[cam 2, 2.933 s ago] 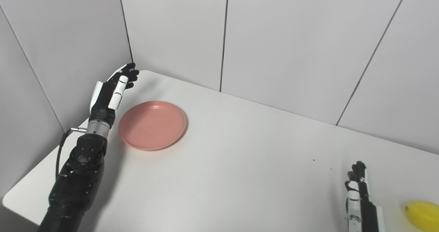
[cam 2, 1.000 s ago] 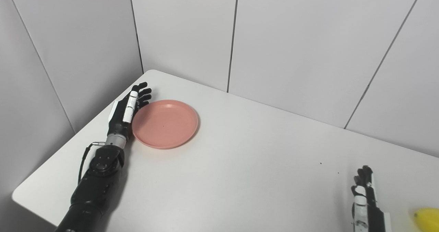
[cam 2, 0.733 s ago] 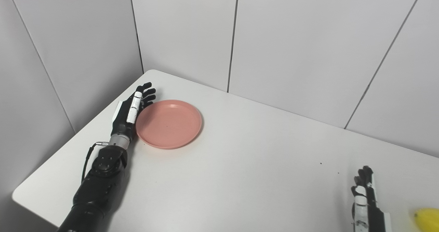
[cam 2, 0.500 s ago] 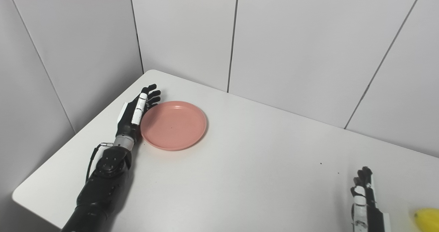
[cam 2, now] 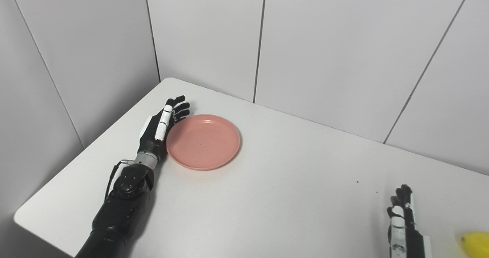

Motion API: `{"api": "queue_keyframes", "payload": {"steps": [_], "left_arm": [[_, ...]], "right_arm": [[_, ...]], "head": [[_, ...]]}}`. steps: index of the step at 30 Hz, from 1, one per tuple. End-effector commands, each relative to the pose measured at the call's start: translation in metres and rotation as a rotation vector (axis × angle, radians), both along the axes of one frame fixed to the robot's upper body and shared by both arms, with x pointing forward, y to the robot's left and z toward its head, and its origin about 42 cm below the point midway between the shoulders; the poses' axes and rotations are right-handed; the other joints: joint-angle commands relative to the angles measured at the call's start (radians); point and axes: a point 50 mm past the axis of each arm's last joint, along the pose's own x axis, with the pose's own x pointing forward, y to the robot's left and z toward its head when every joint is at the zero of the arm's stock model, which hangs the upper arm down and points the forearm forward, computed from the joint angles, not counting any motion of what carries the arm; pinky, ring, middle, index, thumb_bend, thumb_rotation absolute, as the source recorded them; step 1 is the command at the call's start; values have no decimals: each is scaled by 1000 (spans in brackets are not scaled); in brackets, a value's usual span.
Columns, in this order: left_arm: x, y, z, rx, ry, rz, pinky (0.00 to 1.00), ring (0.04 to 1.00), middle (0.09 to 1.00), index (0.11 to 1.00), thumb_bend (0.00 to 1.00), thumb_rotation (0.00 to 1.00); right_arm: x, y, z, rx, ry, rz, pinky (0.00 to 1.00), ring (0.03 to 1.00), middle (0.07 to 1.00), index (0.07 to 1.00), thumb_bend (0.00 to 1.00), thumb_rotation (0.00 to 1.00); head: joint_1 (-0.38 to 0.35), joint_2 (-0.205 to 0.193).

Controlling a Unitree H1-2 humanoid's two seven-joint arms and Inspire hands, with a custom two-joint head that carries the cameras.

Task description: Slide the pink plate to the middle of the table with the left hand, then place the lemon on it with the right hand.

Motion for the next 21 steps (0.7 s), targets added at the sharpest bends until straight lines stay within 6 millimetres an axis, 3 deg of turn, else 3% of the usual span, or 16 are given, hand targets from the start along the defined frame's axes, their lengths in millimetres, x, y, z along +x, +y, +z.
{"api": "queue_keyframes", "payload": {"steps": [1, 13, 21], "left_arm": [[6, -18, -3, -10, -15, -48, 835, 837, 837, 827, 610, 1000], [13, -60, -10, -15, 34, -122, 851, 847, 846, 842, 600, 1000], [20, -81, -16, 39, 27, -176, 860, 847, 848, 843, 601, 1000]], "right_arm": [[9, 6, 15, 6, -79, 10, 1000, 1000, 993, 1000, 283, 1000], [12, 5, 8, 4, -78, 1, 1000, 984, 980, 991, 300, 1000], [16, 2, 0, 12, -92, -2, 1000, 973, 969, 978, 391, 1000]], "head": [[-9, 3], [-32, 5], [-119, 37]]}}
